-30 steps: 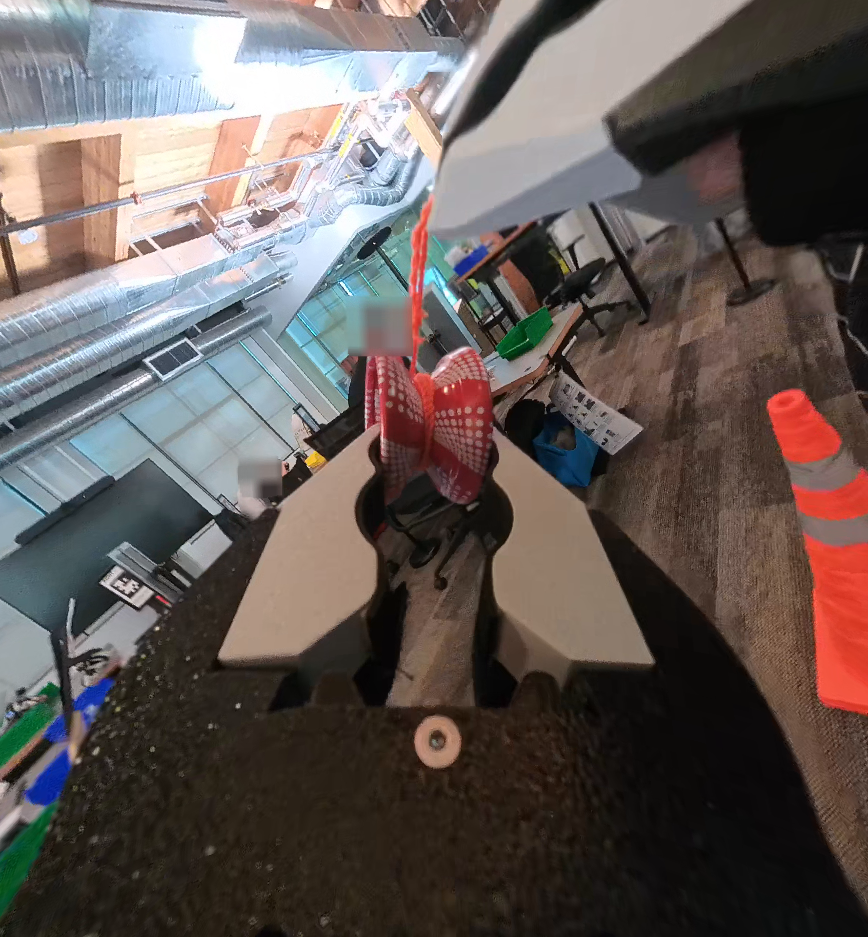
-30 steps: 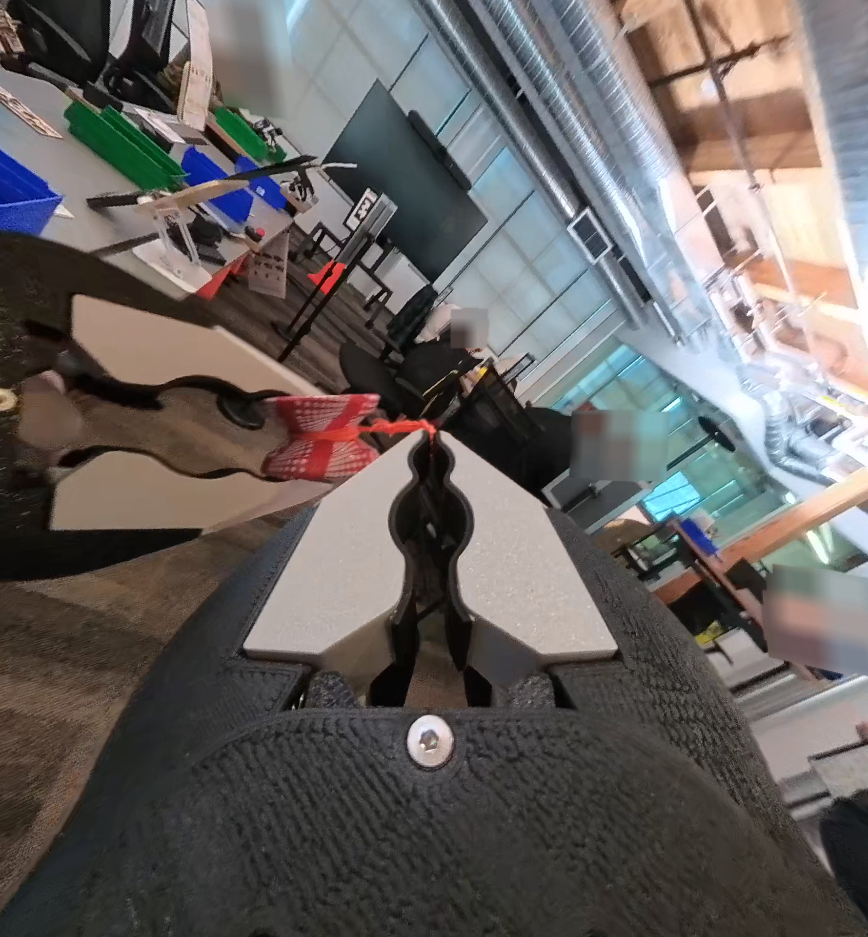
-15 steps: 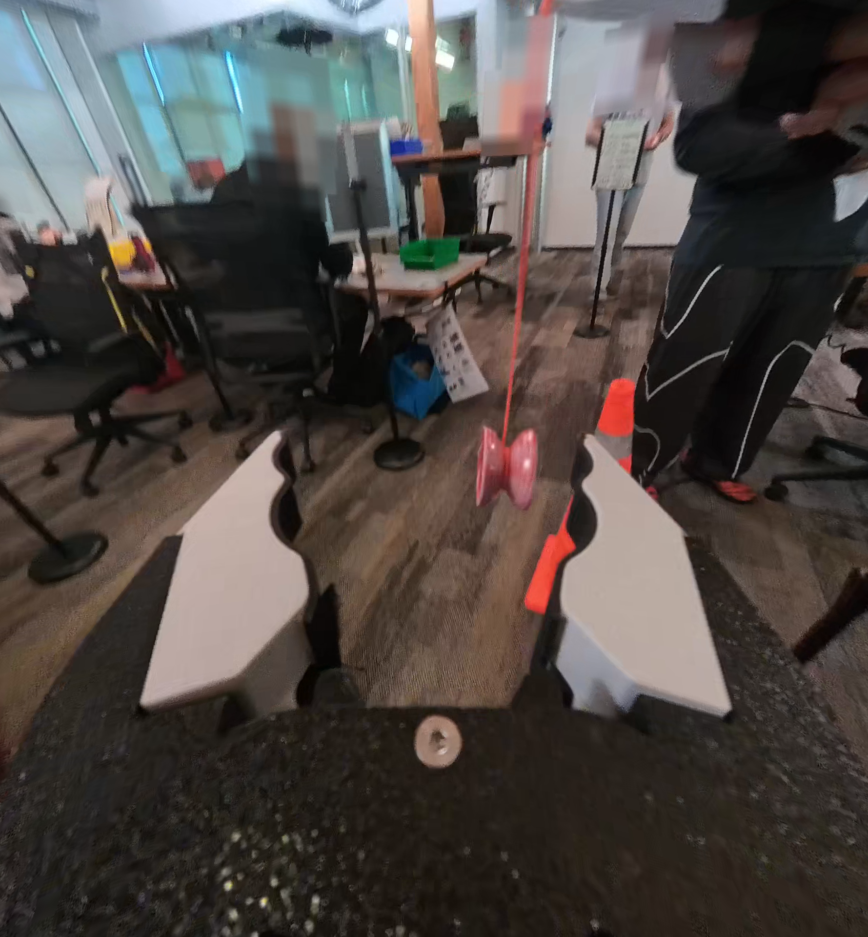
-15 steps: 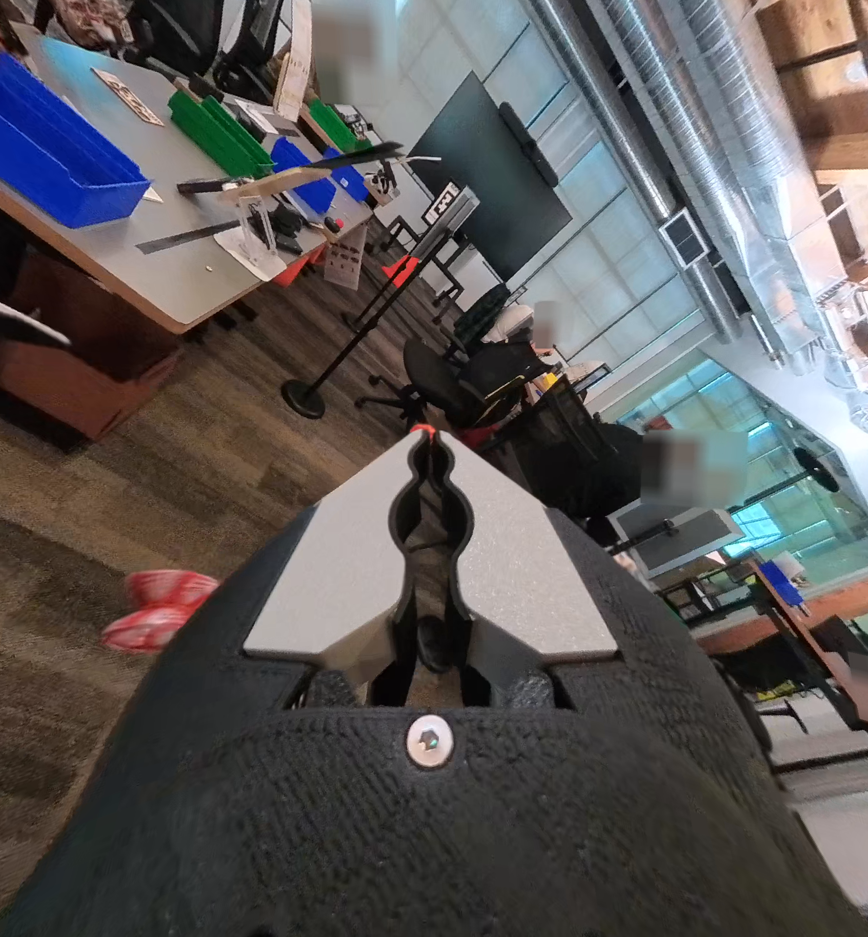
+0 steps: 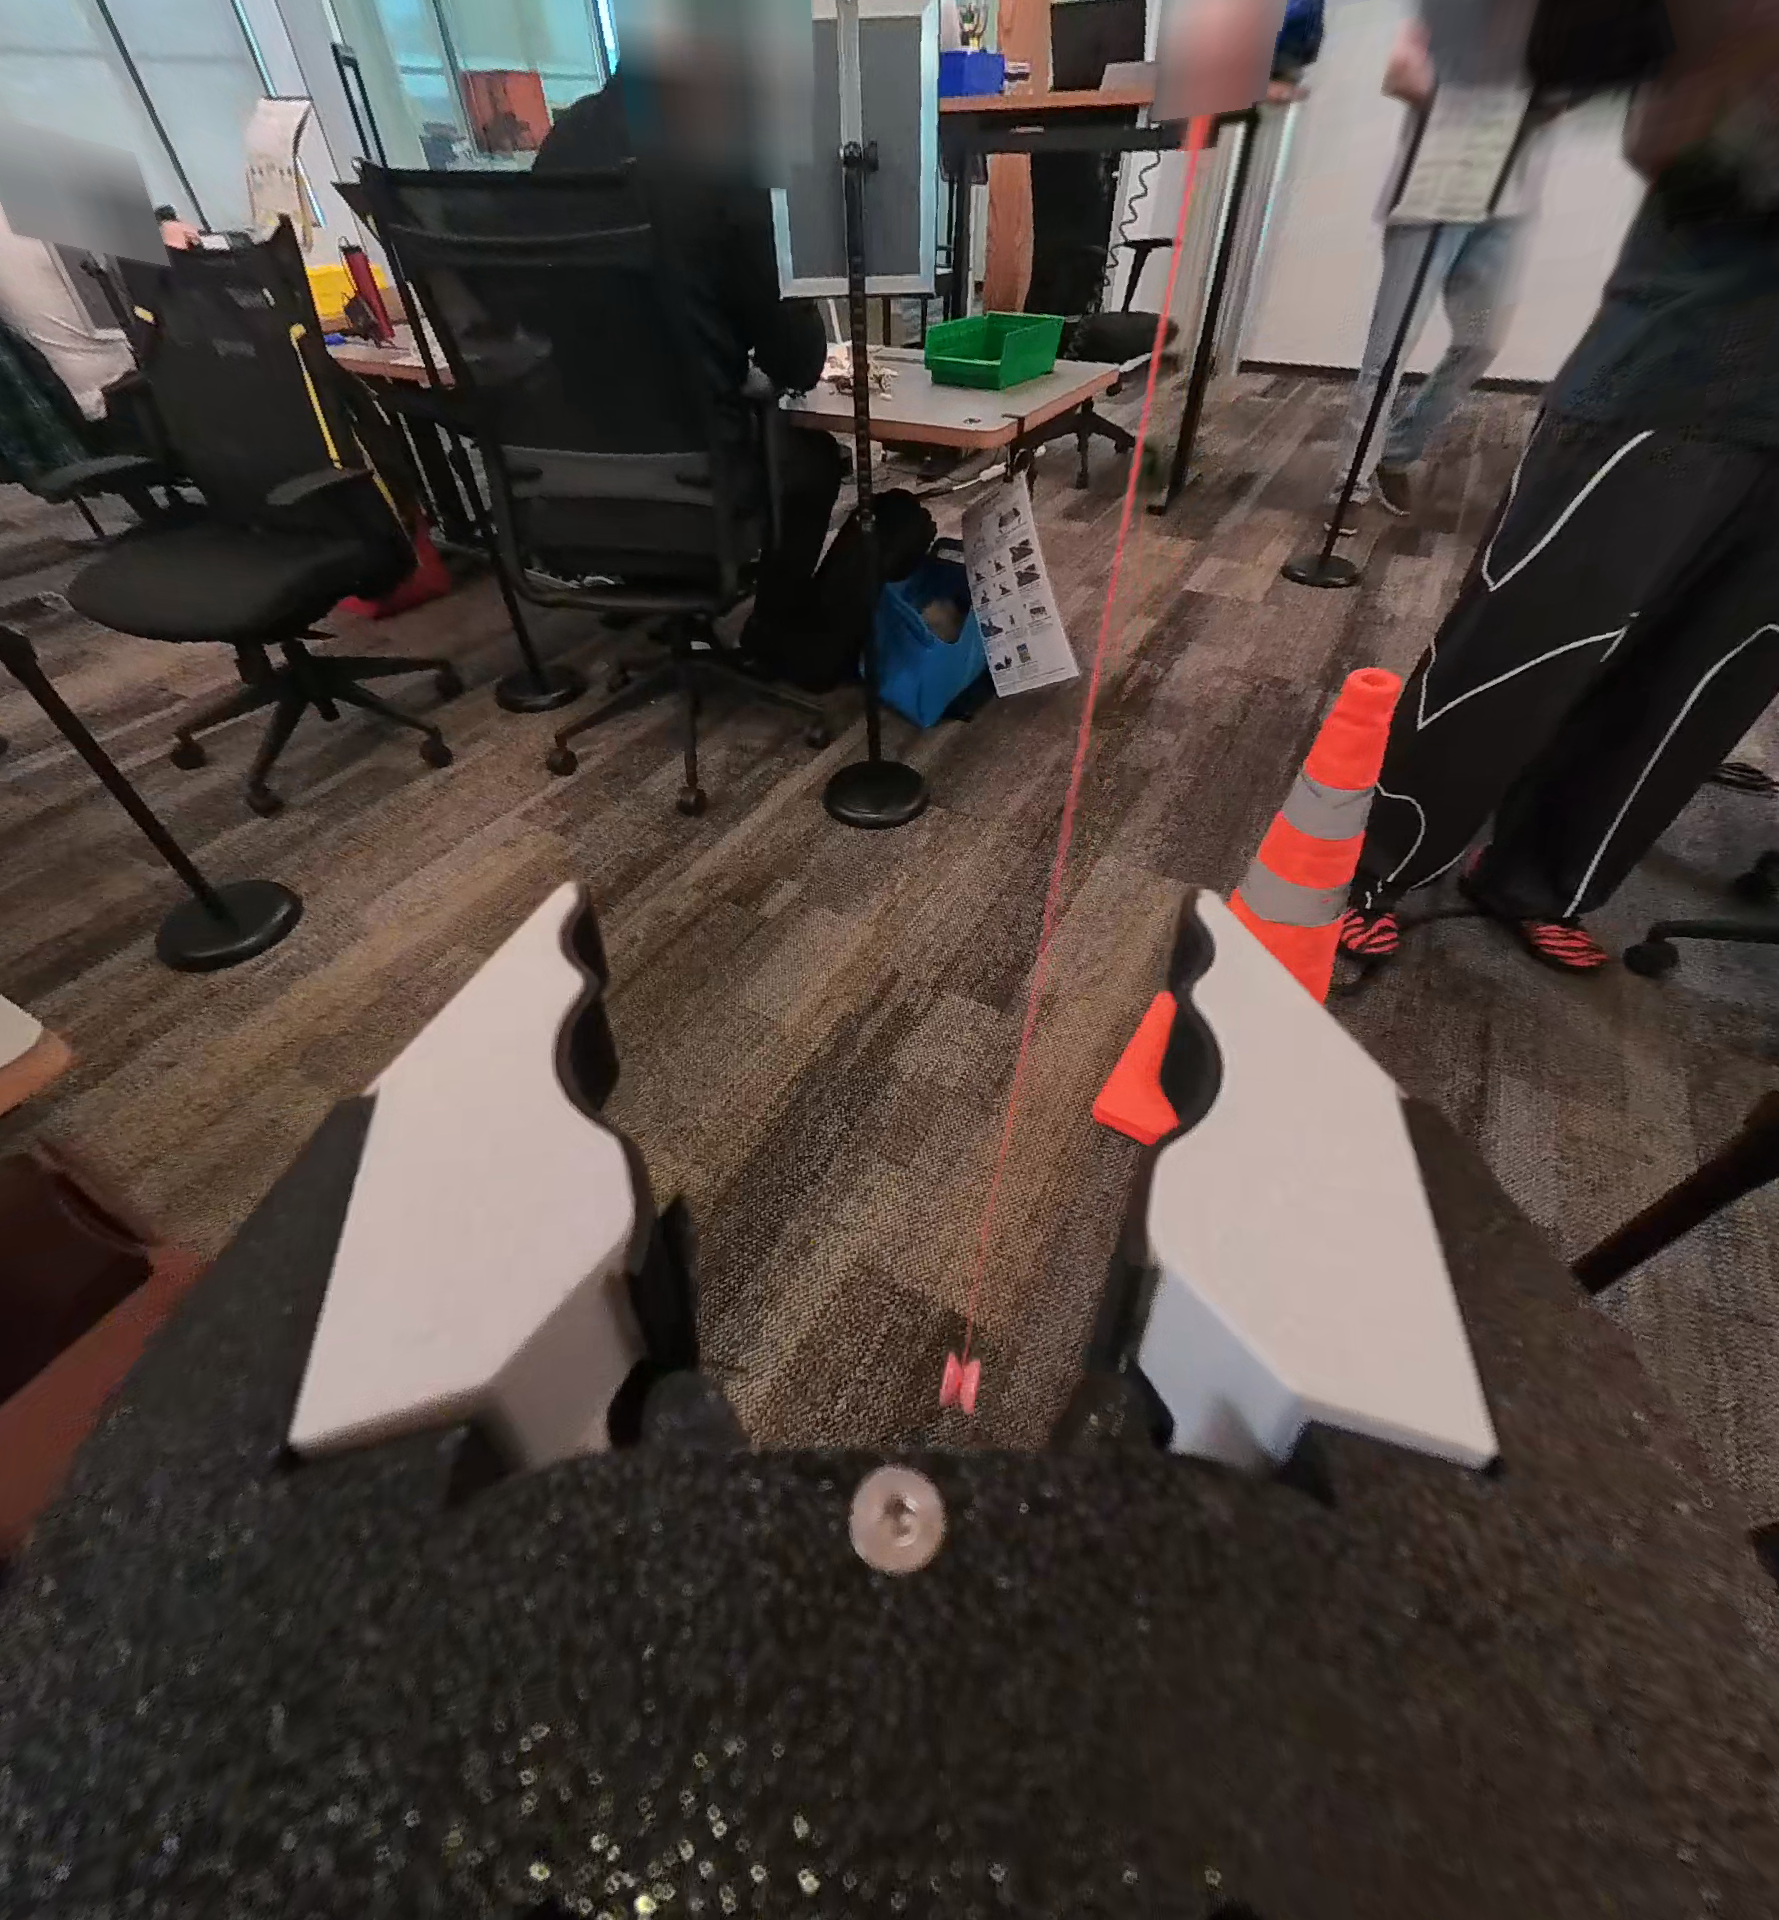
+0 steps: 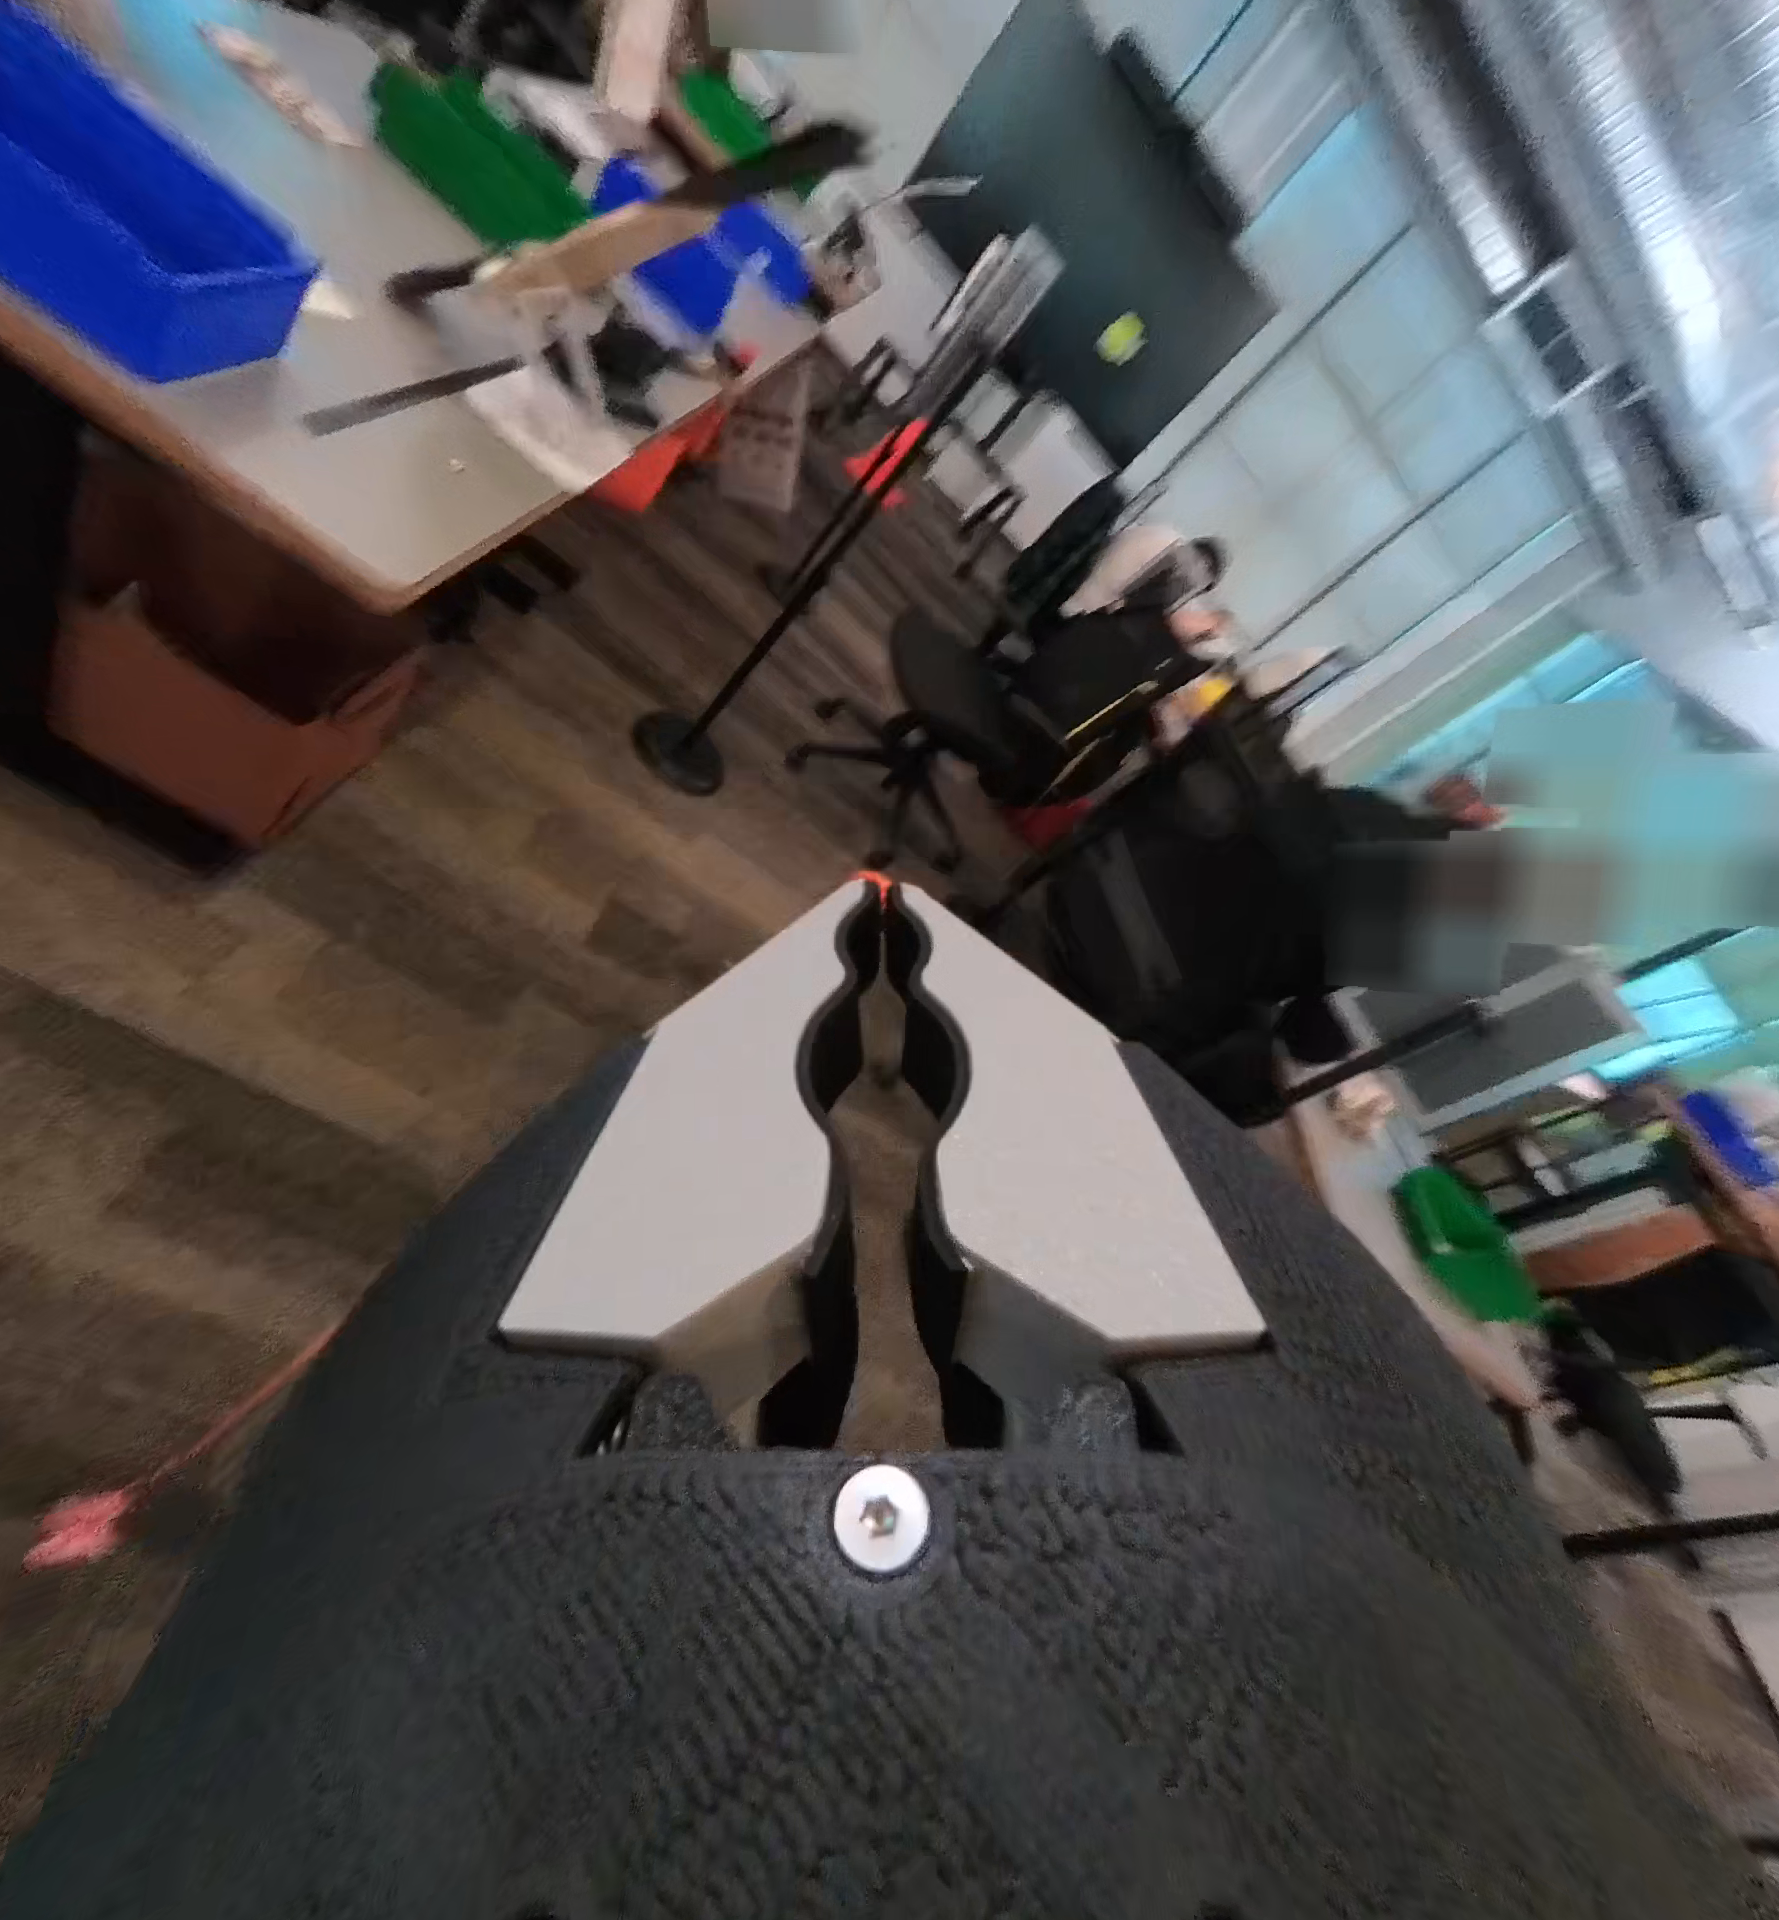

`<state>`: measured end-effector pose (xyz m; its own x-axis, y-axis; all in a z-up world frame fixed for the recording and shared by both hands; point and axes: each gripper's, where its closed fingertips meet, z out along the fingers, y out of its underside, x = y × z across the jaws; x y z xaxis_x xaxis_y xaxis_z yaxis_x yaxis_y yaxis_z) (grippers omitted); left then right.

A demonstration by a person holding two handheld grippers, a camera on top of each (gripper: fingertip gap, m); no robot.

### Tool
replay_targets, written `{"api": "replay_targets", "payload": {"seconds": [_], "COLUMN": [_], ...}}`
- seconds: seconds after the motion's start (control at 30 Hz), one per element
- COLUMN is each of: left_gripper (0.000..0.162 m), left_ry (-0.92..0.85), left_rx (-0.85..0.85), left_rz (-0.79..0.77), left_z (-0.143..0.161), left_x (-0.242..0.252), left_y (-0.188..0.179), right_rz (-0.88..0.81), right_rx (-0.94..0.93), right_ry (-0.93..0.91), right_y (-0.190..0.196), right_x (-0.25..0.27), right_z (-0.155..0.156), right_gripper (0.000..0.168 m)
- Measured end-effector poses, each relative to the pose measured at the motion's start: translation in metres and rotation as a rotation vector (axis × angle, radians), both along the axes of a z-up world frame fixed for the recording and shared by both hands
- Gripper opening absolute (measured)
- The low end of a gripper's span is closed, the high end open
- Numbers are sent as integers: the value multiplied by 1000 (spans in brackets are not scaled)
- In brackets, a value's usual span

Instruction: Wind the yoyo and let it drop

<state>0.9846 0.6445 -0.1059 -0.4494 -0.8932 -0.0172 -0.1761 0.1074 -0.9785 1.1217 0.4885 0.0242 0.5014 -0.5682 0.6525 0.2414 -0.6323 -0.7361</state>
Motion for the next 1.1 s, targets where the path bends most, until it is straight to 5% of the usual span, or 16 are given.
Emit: {"api": "replay_targets", "payload": {"seconds": [0.13, 0.2, 0.27, 0.73, 1.1], "left_gripper": [105, 104, 103, 99, 97], "left_ry": [-29, -37, -40, -18, 29], "left_rx": [-2, -28, -50, -49, -57], "left_rz": [-2, -5, -16, -101, -122], "left_z": [8, 13, 16, 8, -4], "left_x": [0, 0, 0, 0, -5], "left_y": [-2, -3, -5, -36, -39], "right_rz": [-33, -22, -16, -110, -192], "right_rx": [284, 300, 240, 92, 49], "right_ry": [-450, -505, -489, -153, 212], "right_y": [-48, -60, -59, -85, -103], "right_x": [-40, -57, -55, -13, -3], "right_z": [223, 270, 275, 137, -47], "right_gripper": [0, 0, 0, 0, 0]}}
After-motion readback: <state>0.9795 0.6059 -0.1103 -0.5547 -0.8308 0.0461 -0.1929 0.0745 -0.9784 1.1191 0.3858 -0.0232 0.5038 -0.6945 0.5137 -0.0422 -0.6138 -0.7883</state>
